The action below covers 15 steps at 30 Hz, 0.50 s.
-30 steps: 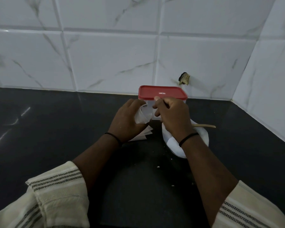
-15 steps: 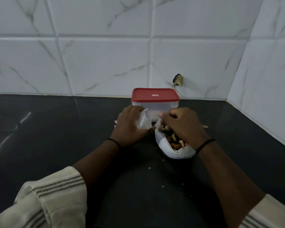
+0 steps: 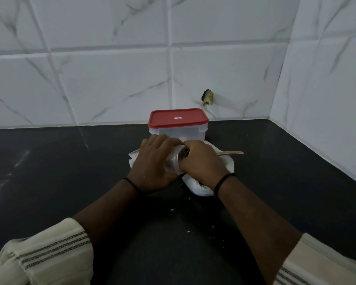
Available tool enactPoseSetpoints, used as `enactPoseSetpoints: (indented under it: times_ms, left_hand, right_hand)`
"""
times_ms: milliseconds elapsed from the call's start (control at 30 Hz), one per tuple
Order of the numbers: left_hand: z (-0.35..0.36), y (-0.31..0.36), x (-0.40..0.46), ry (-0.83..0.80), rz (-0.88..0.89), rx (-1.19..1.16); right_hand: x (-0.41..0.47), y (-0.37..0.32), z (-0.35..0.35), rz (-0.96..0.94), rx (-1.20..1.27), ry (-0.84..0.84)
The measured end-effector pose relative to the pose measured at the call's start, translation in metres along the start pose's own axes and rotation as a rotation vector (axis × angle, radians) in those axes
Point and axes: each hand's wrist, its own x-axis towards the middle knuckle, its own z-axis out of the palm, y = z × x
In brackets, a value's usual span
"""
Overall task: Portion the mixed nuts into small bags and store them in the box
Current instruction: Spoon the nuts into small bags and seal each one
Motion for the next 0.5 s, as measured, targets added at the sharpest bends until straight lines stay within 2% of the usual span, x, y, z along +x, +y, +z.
enactPoseSetpoints:
  times_ms: [133,333,433,500]
  left_hand:
    - [0.001,0.004,0.001,-0.010,0.068,0.108]
    - [0.002,0.000,0.000,-0.017,-0.034,0.070]
    - [-0.001,-0.005,0.001,-0.027,-0.109,0.011]
    - [-0.002,-0.008,0.002,-0.021,-0.151,-0.037]
  right_hand:
    - [-0.003,0.000,0.000,-0.038,-0.044,0.069]
    - [-0.003,0.001,0.004,-0.027,-0.121,0.212]
    - [0.000,-0.003,0.003,-0.216,-0.105,0.399]
    - [0.003,-0.005,0.004,-0.358,-0.051,0.407]
